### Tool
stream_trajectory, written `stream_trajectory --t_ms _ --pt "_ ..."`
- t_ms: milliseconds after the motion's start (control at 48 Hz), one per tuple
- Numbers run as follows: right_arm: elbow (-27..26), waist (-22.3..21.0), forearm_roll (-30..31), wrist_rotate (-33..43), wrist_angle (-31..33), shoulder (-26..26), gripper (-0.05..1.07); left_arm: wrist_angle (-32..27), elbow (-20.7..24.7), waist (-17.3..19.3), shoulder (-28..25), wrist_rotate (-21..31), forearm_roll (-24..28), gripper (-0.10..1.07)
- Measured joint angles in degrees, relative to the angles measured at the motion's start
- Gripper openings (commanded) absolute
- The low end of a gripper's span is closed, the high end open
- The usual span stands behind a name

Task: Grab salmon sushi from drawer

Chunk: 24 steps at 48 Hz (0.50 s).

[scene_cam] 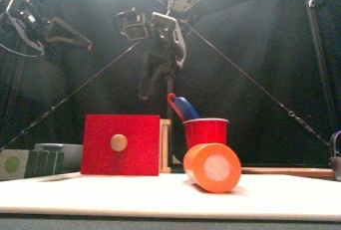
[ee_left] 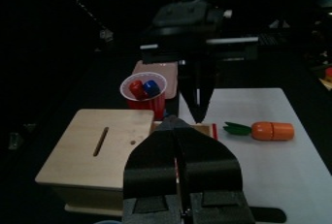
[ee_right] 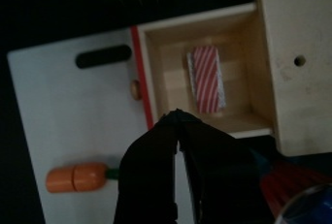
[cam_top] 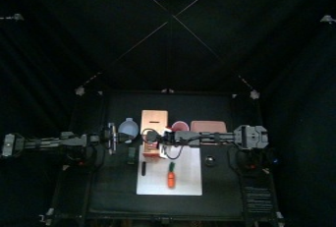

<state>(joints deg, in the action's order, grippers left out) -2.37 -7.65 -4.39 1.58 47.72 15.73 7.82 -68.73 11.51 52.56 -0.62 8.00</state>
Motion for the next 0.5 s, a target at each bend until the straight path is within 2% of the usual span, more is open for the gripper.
stream_trajectory --t_ms 125,271,500 --pt "-4.1 -1.1 0.1 -0.3 3.8 3.3 0.05 0.1 0.1 2.5 0.2 0.0 2.9 0.11" --pt "-6.2 -1.7 0.9 -0.4 4.9 5.2 0.09 -0.1 0.1 3.8 0.2 0.2 4.1 0.11" --pt "-6.6 -1.7 0.8 -0.4 5.4 5.7 0.33 -0.3 -0.8 4.7 0.3 0.4 4.1 0.11"
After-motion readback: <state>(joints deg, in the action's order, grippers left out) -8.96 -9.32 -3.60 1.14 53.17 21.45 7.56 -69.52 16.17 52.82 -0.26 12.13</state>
